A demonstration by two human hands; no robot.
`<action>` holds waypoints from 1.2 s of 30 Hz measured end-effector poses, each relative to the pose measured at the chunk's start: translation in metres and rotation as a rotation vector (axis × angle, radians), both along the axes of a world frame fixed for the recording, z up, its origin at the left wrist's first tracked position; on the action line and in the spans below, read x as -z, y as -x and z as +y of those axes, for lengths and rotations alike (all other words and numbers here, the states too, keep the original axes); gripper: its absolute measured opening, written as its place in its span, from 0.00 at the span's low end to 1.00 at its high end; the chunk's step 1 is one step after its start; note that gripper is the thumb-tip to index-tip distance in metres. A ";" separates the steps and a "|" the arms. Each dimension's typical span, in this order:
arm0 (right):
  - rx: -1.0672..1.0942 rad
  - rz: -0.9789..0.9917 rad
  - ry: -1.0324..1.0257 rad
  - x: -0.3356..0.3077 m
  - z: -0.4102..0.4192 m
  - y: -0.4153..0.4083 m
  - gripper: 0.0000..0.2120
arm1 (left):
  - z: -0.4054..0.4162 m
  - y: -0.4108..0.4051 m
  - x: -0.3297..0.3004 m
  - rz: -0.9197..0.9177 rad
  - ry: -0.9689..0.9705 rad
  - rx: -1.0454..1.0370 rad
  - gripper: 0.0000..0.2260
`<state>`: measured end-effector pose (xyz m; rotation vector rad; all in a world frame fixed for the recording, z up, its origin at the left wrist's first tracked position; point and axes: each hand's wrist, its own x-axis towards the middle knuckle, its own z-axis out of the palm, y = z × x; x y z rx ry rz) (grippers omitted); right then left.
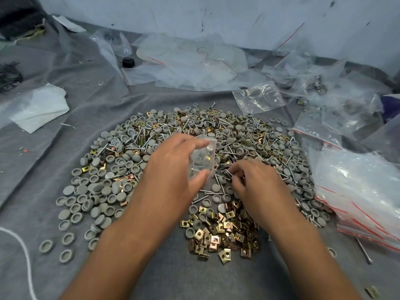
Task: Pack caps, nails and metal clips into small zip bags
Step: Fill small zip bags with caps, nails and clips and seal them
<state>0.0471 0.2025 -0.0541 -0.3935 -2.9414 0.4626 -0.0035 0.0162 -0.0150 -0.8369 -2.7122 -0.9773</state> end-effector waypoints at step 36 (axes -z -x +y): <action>-0.341 0.709 0.150 -0.025 -0.032 -0.007 0.06 | 0.003 -0.001 0.001 -0.003 -0.035 0.021 0.24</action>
